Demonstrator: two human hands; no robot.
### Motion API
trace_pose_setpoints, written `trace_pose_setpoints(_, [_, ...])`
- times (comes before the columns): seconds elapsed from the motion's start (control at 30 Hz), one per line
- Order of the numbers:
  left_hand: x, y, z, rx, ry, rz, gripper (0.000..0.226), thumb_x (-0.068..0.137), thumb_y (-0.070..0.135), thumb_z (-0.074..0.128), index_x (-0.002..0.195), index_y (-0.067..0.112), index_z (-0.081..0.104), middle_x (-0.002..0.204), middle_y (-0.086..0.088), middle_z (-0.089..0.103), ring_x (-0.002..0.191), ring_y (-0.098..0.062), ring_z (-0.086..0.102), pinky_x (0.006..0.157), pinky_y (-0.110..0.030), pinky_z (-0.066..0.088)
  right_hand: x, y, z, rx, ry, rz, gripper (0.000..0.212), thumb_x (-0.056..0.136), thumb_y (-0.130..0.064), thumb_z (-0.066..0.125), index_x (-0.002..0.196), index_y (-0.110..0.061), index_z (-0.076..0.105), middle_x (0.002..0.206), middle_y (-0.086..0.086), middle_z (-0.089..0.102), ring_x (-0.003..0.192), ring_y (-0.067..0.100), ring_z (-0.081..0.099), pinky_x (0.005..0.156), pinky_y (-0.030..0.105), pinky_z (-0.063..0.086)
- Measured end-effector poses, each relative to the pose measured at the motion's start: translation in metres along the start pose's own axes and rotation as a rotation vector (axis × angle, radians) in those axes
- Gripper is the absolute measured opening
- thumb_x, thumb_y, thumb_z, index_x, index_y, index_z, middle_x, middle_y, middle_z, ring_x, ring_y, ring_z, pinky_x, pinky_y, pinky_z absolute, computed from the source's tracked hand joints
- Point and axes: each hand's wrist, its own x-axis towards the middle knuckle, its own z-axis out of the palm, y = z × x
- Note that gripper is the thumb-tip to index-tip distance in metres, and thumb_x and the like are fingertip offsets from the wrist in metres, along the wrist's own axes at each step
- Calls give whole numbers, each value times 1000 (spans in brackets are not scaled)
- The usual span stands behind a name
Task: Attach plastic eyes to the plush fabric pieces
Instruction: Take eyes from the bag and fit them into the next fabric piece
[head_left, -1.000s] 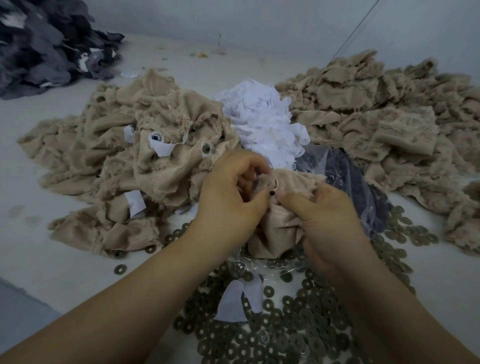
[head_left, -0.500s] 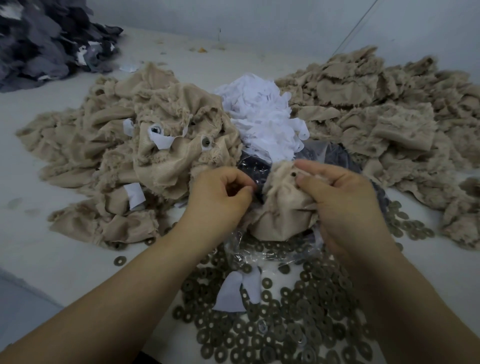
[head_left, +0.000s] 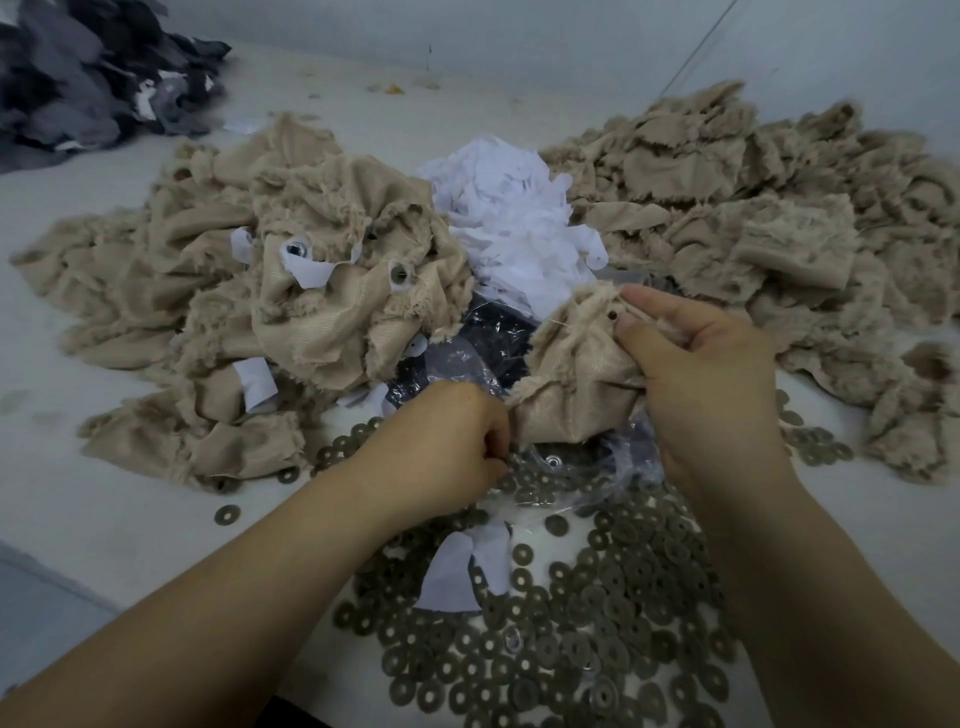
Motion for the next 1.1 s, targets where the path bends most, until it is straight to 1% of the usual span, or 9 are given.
trace_pose_setpoints(0.17, [0,-3,-1,28,13,2,9,76,14,76,79,19,69,68,12,57,62,0,52,57,-23,49,1,-1,-4,-3,-9,-5,20,90,-18,72,93,-37,78,91,33,67,92,63,55,64,74,48])
trace_pose_setpoints(0.37, [-3,-3,-1,33,10,26,10,81,12,74,74,20,72,66,14,59,60,0,54,62,-23,52,3,-4,-8,22,-12,15,19,91,-17,71,95,-36,77,93,33,68,90,66,55,59,75,49])
trace_pose_setpoints(0.47, [-8,11,-3,-249,-26,107,11,79,15,80,71,20,74,65,11,65,59,0,58,55,-11,45,1,-4,-6,15,-37,4,21,92,-16,71,94,-36,76,91,30,69,91,65,55,59,74,49])
trace_pose_setpoints(0.57, [-13,24,2,-414,-220,171,3,81,20,79,78,20,78,68,8,69,55,-1,57,55,-18,50,1,-3,-5,9,-41,-4,21,91,-16,71,95,-36,76,92,33,67,90,66,54,59,75,47])
trace_pose_setpoints(0.63, [-15,29,9,-323,-274,190,3,83,24,78,85,24,79,64,17,64,56,5,55,58,-17,49,2,-2,-5,18,-38,-3,20,91,-16,72,99,-33,77,94,35,66,91,67,53,59,77,46])
trace_pose_setpoints(0.73, [-15,36,18,-49,-218,215,17,87,36,71,104,35,75,66,29,54,64,12,52,64,-16,43,2,-1,-3,6,-37,-10,18,88,-18,72,100,-31,78,91,32,68,91,66,54,59,75,48])
trace_pose_setpoints(0.83, [-12,43,22,84,-120,267,28,89,40,63,117,39,67,96,17,69,88,-4,62,76,-29,52,1,0,-1,-33,-38,-18,18,87,-21,73,95,-35,78,86,21,72,92,61,58,63,72,51])
trace_pose_setpoints(0.97, [-9,57,28,192,2,391,33,91,51,53,117,35,65,99,9,67,94,-15,62,68,-28,48,-1,1,0,-42,-48,6,20,90,-17,72,93,-36,77,84,19,73,90,61,59,60,73,50])
trace_pose_setpoints(1.1, [-9,65,44,329,-11,425,22,95,33,50,104,28,69,101,5,65,95,-17,62,71,-31,51,-2,1,1,-59,-69,30,18,90,-15,72,100,-30,77,83,14,76,92,59,61,63,71,53])
